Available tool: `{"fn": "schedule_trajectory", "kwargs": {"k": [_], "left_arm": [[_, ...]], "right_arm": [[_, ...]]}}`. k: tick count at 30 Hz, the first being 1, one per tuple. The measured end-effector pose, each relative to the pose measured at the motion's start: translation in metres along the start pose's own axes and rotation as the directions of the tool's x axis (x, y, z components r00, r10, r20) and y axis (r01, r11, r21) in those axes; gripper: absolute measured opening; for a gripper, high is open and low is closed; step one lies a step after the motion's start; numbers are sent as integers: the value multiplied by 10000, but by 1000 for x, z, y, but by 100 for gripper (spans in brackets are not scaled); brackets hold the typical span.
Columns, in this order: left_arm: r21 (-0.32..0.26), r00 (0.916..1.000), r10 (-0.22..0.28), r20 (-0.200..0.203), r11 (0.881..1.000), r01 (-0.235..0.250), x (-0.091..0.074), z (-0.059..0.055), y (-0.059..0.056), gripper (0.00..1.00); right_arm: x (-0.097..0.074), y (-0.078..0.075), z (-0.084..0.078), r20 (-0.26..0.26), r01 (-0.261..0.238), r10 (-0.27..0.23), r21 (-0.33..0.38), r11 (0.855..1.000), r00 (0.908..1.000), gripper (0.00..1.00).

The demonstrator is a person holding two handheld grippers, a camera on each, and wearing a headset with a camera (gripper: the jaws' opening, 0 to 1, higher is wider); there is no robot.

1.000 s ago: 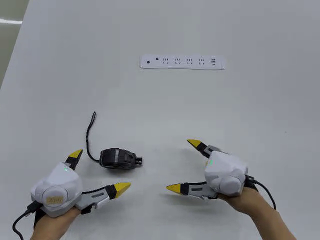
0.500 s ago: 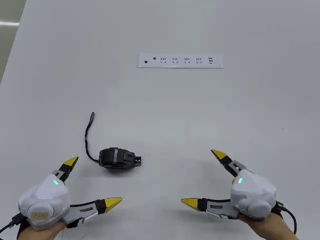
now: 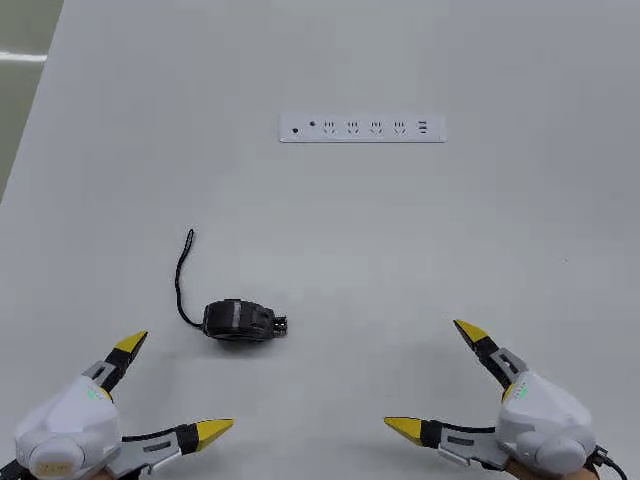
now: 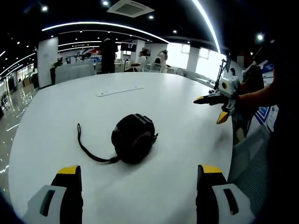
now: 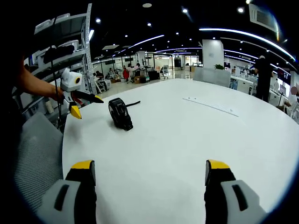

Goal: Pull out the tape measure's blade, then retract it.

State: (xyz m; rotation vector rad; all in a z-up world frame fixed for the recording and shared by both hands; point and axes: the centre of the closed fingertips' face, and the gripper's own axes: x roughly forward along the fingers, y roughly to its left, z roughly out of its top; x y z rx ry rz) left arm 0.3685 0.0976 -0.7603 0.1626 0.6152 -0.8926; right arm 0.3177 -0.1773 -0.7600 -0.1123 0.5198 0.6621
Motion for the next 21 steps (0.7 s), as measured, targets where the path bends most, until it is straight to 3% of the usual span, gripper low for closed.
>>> {"fn": "schedule_trajectory", "kwargs": {"k": [6, 21], "left_arm": [[2, 9999, 68, 149, 10000, -68, -8, 1, 0, 100], [-42, 9988, 78, 488, 10000, -76, -7, 7, 2, 100]], "right_arm": [[-3, 0, 0, -60, 8, -8, -101, 9999, 10000, 100], [-4, 2, 1, -47, -115, 114, -243, 9996, 9999, 100]]}}
